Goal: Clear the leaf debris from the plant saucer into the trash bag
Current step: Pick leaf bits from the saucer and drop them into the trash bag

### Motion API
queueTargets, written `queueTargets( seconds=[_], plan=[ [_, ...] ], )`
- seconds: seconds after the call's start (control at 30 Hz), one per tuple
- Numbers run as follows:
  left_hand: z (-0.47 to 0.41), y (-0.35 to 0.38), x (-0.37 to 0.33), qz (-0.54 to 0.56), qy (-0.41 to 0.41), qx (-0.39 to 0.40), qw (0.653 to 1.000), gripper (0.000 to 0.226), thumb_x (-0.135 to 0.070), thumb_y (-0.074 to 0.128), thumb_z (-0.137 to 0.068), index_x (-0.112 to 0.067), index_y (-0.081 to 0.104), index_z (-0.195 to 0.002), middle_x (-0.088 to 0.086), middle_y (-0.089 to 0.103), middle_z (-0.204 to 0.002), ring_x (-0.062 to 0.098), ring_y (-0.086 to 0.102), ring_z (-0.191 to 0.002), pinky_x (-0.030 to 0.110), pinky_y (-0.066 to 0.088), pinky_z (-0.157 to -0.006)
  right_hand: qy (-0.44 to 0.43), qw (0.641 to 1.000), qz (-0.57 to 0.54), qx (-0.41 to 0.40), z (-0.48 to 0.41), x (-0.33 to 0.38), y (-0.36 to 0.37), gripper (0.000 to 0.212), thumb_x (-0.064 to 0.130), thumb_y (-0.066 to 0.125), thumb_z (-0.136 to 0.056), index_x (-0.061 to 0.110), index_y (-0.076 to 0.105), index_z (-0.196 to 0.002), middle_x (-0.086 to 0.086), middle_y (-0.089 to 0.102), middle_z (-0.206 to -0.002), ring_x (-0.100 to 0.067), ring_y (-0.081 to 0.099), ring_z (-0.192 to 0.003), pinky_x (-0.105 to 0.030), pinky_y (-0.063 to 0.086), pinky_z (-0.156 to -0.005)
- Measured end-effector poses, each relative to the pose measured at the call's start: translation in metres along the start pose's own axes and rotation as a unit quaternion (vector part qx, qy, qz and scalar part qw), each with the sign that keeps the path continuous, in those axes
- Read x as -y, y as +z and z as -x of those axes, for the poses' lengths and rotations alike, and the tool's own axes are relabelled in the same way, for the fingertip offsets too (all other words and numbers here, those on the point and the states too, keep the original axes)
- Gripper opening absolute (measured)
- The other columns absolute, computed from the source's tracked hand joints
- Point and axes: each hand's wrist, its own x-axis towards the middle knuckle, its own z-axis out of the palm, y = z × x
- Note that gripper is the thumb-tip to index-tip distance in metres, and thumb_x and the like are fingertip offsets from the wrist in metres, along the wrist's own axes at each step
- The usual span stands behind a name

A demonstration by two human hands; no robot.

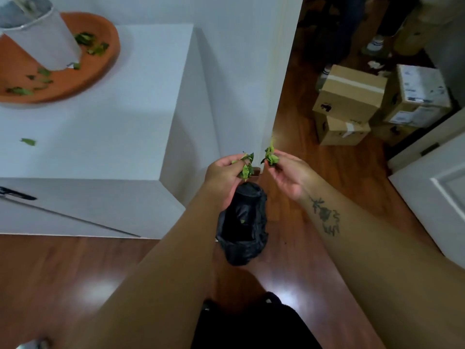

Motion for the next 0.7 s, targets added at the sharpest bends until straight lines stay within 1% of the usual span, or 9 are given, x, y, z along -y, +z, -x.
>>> queueTargets(
  seconds=[0.07, 0.17, 0.23, 0.33, 0.4, 0.43, 0.5, 0.63, 0.7],
  plan=[
    [-0.016, -0.011, 0.021, -0.02, -0.008, -0.013, 1.0, 0.013, 0.005, 0.062, -0.089, 0.003, 0.066, -0.102, 0.02, 0.071, -0.099, 0.019, 0.073, -0.082, 0.025, 0.059, -0.077, 0.003, 1.0, 0.001, 0.004, -0.016, -0.014, -0.008, 0.01, -0.005, 0.055, -0.09, -0.002, 0.064, -0.094, -0.016, 0.064, -0.091, -0.008, 0.067, -0.049, -0.016, 0.057, -0.053],
    [-0.043, -0.025, 0.054, -0.037, -0.019, -0.033, 0.999, 0.019, 0.004, 0.064, -0.088, 0.006, 0.066, -0.107, 0.029, 0.067, -0.113, 0.036, 0.067, -0.107, 0.041, 0.053, -0.098, 0.011, 1.0, 0.007, 0.011, -0.043, -0.036, -0.022, 0.013, -0.006, 0.053, -0.091, -0.004, 0.061, -0.1, -0.017, 0.062, -0.089, -0.008, 0.065, -0.045, -0.015, 0.056, -0.05],
    [-0.058, -0.036, 0.076, -0.037, -0.024, -0.036, 0.998, 0.018, 0.004, 0.065, -0.087, 0.006, 0.067, -0.105, 0.031, 0.067, -0.114, 0.041, 0.064, -0.113, 0.047, 0.05, -0.102, 0.015, 1.0, 0.01, 0.011, -0.063, -0.052, -0.034, 0.011, -0.007, 0.052, -0.091, -0.001, 0.063, -0.092, -0.018, 0.062, -0.087, -0.008, 0.065, -0.044, -0.014, 0.054, -0.045],
    [-0.079, -0.055, 0.112, -0.04, -0.04, -0.051, 0.997, 0.022, 0.002, 0.068, -0.085, 0.005, 0.069, -0.107, 0.028, 0.069, -0.111, 0.037, 0.066, -0.11, 0.046, 0.05, -0.102, 0.026, 0.999, 0.027, 0.0, -0.098, -0.081, -0.054, 0.011, -0.005, 0.054, -0.09, 0.001, 0.063, -0.087, -0.016, 0.063, -0.086, -0.008, 0.066, -0.046, -0.013, 0.052, -0.044],
    [-0.09, -0.07, 0.134, -0.042, -0.055, -0.061, 0.996, 0.017, 0.002, 0.068, -0.085, 0.003, 0.07, -0.102, 0.023, 0.072, -0.101, 0.034, 0.07, -0.1, 0.044, 0.053, -0.098, 0.036, 0.999, 0.031, -0.003, -0.12, -0.103, -0.068, 0.01, -0.005, 0.054, -0.09, 0.001, 0.063, -0.09, -0.015, 0.063, -0.087, -0.01, 0.068, -0.053, -0.014, 0.053, -0.047],
    [-0.095, -0.077, 0.143, -0.044, -0.061, -0.062, 0.995, 0.014, 0.002, 0.068, -0.085, 0.001, 0.071, -0.099, 0.021, 0.073, -0.097, 0.032, 0.07, -0.095, 0.044, 0.054, -0.096, 0.041, 0.998, 0.037, -0.001, -0.129, -0.112, -0.073, 0.01, -0.005, 0.054, -0.09, 0.0, 0.063, -0.091, -0.014, 0.063, -0.087, -0.013, 0.068, -0.06, -0.014, 0.054, -0.048],
    [-0.106, -0.092, 0.162, -0.057, -0.068, -0.062, 0.994, 0.011, 0.002, 0.068, -0.085, -0.003, 0.071, -0.095, 0.02, 0.072, -0.095, 0.032, 0.069, -0.092, 0.044, 0.054, -0.095, 0.046, 0.998, 0.052, 0.006, -0.146, -0.131, -0.083, 0.011, -0.005, 0.052, -0.091, 0.0, 0.062, -0.09, -0.014, 0.062, -0.088, -0.016, 0.063, -0.075, -0.016, 0.057, -0.055],
    [-0.13, -0.113, 0.196, -0.089, -0.065, -0.069, 0.991, 0.009, -0.001, 0.067, -0.087, -0.009, 0.069, -0.089, 0.017, 0.07, -0.091, 0.031, 0.065, -0.091, 0.046, 0.054, -0.095, 0.036, 0.994, 0.105, 0.011, -0.179, -0.168, -0.096, 0.013, -0.004, 0.052, -0.091, 0.004, 0.062, -0.087, -0.013, 0.063, -0.086, -0.018, 0.06, -0.076, -0.024, 0.055, -0.069],
    [-0.137, -0.12, 0.208, -0.122, -0.065, -0.069, 0.988, 0.012, -0.005, 0.067, -0.088, -0.015, 0.068, -0.094, 0.014, 0.07, -0.097, 0.027, 0.065, -0.091, 0.043, 0.054, -0.091, 0.045, 0.988, 0.147, 0.013, -0.19, -0.183, -0.102, 0.011, -0.001, 0.055, -0.091, 0.008, 0.063, -0.091, -0.013, 0.065, -0.091, -0.022, 0.062, -0.086, -0.033, 0.054, -0.082]
  ],
)
